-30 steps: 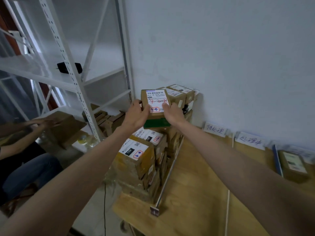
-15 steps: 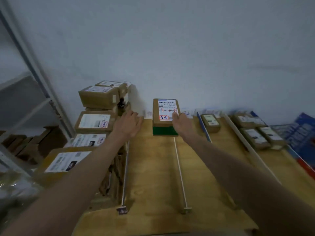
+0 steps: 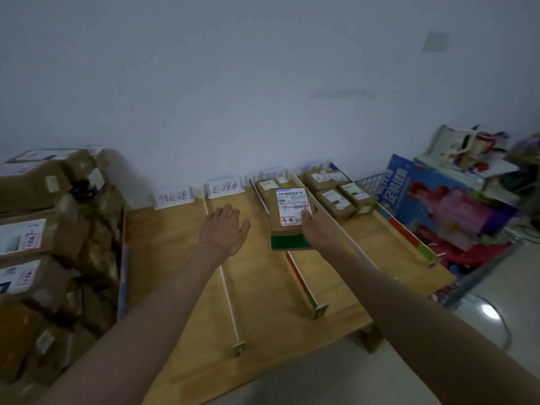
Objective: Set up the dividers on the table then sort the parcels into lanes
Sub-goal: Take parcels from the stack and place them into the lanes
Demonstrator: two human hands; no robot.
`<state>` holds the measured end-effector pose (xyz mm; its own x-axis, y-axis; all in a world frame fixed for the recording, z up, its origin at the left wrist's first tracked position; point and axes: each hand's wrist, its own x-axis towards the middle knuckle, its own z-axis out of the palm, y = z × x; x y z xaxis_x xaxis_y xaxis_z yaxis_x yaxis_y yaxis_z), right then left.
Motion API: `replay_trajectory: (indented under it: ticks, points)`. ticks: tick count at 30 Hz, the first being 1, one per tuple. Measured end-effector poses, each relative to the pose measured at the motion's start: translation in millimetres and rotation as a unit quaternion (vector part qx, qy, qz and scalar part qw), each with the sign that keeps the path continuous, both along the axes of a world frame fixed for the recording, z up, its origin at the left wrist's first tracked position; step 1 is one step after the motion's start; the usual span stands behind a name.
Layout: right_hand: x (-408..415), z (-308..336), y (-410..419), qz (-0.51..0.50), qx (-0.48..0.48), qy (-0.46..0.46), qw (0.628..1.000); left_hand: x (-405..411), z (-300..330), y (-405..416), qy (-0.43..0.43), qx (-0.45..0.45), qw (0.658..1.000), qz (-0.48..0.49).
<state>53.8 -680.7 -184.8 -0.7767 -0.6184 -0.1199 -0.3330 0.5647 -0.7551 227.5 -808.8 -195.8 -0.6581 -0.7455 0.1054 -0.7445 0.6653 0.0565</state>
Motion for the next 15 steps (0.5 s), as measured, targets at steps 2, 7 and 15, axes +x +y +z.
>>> replay_trajectory:
  ticks: [2,7,15]
  points:
    - [-32.4,-9.4,23.8,-0.014,-0.001,0.002,1.0,-35.2,-3.9,21.8,0.006,0.004,1.0,-0.017]
    - [-115.1,-33.9,79.5,-0.05,0.016,-0.008,0.999,-118.4,-17.4,77.2,0.014,0.023,0.999,-0.043]
    - [-205.4,-52.1,165.3,-0.073,0.045,-0.024,0.996,-224.4,-43.4,134.9,-0.005,0.046,0.995,-0.087]
